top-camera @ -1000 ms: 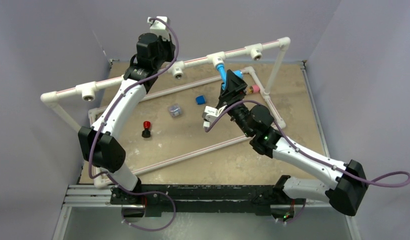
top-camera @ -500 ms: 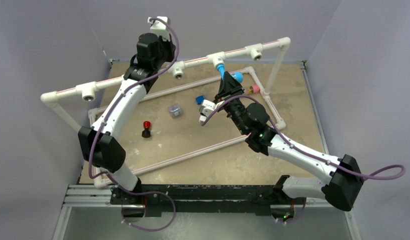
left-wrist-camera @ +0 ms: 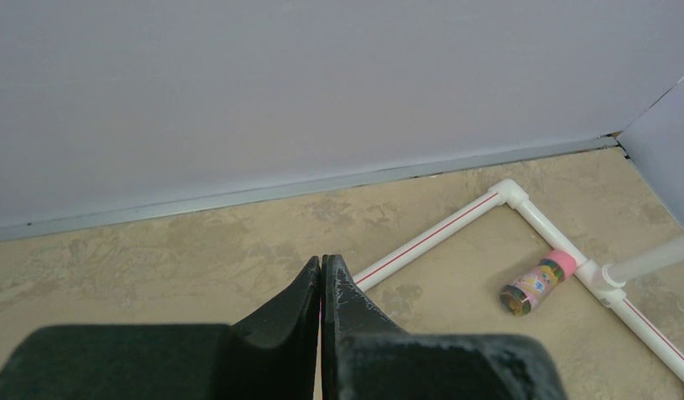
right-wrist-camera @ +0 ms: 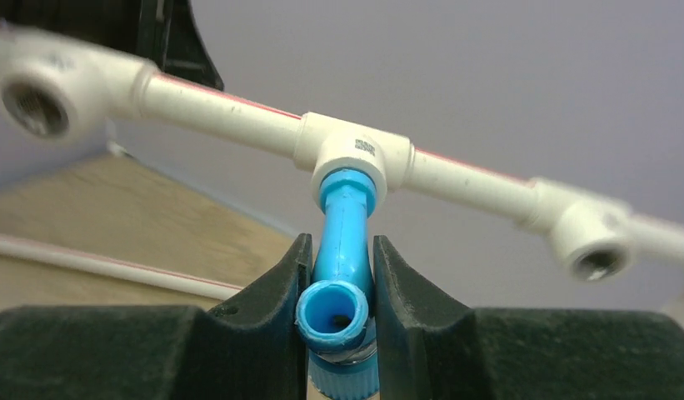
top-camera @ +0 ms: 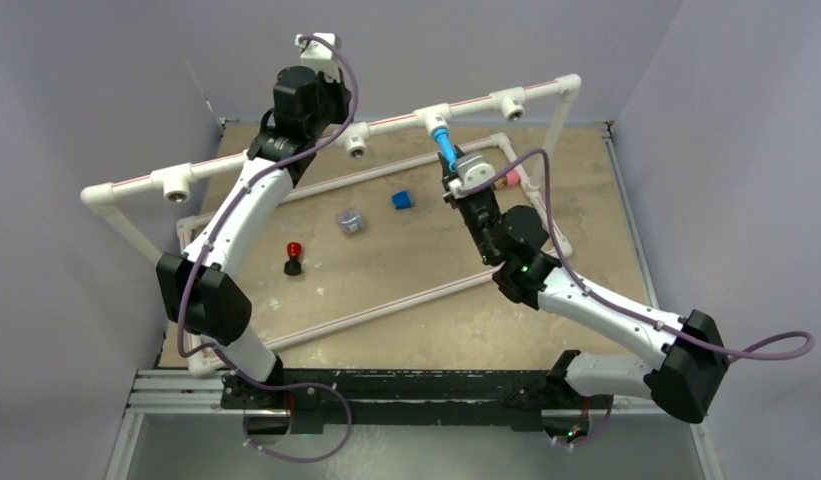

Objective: Install the water faucets

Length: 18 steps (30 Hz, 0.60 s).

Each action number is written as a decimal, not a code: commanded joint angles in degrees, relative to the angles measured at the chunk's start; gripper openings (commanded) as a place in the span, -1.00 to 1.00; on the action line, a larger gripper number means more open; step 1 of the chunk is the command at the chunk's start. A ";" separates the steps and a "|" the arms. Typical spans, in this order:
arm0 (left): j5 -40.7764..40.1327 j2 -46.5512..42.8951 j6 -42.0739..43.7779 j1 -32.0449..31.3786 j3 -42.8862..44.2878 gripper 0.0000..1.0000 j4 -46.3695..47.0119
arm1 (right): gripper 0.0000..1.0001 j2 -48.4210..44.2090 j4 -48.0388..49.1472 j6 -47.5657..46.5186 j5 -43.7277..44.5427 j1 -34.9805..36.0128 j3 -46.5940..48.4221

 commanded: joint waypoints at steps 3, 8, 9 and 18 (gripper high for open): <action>1.72 3.40 0.15 0.10 -2.41 -1.00 -4.72 | -1.00 -0.78 1.45 49.42 -0.27 0.26 2.11; 1.80 3.23 0.11 0.09 -2.45 -1.00 -4.65 | -1.00 -2.37 4.72 75.97 -0.60 0.23 -0.95; 1.93 3.30 0.07 0.13 -2.45 -1.00 -4.69 | -1.00 -2.68 5.83 79.88 -0.22 0.23 -1.75; 2.35 3.61 -0.20 0.09 -2.19 -1.00 -4.90 | -1.00 -2.04 12.19 117.70 0.79 0.05 -6.96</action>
